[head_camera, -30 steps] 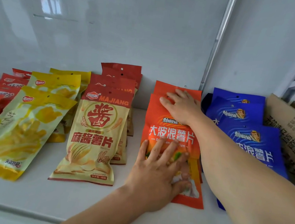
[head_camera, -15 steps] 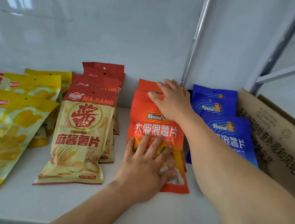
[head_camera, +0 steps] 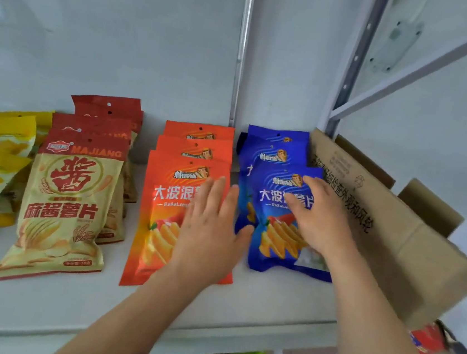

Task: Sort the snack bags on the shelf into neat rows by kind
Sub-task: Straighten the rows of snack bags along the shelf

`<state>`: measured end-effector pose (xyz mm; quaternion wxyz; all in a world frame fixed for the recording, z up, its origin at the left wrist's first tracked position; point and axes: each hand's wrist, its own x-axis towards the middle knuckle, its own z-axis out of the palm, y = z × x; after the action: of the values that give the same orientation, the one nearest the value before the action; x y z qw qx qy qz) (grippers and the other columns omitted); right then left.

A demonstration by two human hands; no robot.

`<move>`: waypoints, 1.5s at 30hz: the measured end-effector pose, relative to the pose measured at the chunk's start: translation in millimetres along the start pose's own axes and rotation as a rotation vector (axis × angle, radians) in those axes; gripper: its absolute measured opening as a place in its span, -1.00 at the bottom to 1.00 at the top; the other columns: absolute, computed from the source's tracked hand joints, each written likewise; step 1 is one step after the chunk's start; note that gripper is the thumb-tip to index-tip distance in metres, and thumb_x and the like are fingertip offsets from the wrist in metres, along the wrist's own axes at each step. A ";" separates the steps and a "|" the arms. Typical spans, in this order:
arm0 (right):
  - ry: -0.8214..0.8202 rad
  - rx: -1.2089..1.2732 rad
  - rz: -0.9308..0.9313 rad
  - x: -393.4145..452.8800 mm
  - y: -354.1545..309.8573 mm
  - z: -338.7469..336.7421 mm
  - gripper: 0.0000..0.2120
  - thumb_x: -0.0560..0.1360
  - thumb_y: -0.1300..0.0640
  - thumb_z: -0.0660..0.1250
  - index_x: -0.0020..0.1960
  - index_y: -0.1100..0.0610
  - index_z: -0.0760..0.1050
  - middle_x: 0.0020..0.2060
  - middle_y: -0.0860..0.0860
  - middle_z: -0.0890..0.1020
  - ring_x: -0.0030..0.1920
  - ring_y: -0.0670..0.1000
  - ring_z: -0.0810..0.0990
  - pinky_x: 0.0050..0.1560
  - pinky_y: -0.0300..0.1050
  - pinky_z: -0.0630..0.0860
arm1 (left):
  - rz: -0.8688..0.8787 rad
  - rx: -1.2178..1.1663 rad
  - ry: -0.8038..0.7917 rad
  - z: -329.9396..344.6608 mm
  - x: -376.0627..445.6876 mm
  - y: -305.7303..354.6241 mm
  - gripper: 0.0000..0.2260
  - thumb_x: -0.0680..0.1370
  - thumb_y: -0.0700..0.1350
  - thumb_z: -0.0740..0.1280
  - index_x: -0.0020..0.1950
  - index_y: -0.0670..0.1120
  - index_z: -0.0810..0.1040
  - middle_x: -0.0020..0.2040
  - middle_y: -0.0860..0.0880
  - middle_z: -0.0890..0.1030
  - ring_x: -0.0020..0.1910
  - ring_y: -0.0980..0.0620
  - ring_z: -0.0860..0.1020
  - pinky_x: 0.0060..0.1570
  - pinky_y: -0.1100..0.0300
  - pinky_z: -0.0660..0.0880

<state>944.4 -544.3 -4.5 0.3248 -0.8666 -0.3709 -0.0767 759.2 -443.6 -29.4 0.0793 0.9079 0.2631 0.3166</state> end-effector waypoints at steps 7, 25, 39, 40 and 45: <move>-0.071 0.310 0.152 -4.3 38.5 10.4 -0.21 0.33 -0.40 0.28 0.45 -0.04 0.31 0.33 -0.04 0.47 0.31 0.00 0.49 0.28 0.10 0.50 | -0.561 -0.697 -0.232 51.3 55.0 55.5 -0.19 0.39 0.27 0.33 0.52 -0.11 0.24 0.47 -0.11 0.35 0.42 -0.13 0.39 0.36 -0.13 0.43; -0.152 0.612 0.259 20.0 41.3 20.0 -0.47 0.54 0.05 0.41 0.42 0.04 0.27 0.22 -0.04 0.56 -0.05 -0.12 0.60 -0.26 -0.27 0.50 | -0.802 -0.706 -0.172 71.4 97.9 43.4 -0.32 0.52 0.06 0.43 0.51 -0.16 0.21 0.43 -0.15 0.33 0.34 -0.17 0.46 0.23 -0.13 0.54; -0.285 0.591 0.341 64.6 35.4 29.3 -0.69 0.53 -0.14 0.37 0.16 0.00 0.44 0.02 0.00 0.68 -0.07 0.00 0.69 0.02 -0.02 0.63 | -0.883 -1.063 -0.224 67.7 119.0 23.9 -0.53 0.58 -0.07 0.41 0.39 -0.19 0.32 0.20 -0.19 0.59 0.03 -0.12 0.64 -0.23 0.11 0.59; -0.291 0.598 0.332 65.1 35.0 30.1 -0.73 0.54 -0.13 0.36 0.14 -0.01 0.45 0.00 -0.01 0.69 -0.08 0.00 0.70 0.01 -0.02 0.63 | -0.881 -1.064 -0.213 67.6 118.4 23.5 -0.54 0.58 -0.08 0.40 0.39 -0.19 0.32 0.21 -0.19 0.59 0.02 -0.11 0.64 -0.28 0.14 0.56; -0.250 0.618 0.359 72.7 36.1 29.3 -0.61 0.51 -0.19 0.37 0.19 -0.01 0.39 -0.01 -0.05 0.64 -0.15 -0.07 0.67 -0.22 -0.15 0.57 | -0.882 -1.076 -0.210 65.5 119.8 25.2 -0.51 0.60 -0.08 0.39 0.42 -0.20 0.27 0.20 -0.18 0.57 0.00 -0.08 0.63 -0.33 0.19 0.54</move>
<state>1018.1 -501.5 -18.3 0.5316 -0.7815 -0.2554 0.2033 889.5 -400.3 -9.2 0.6635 0.5767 0.4046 0.2518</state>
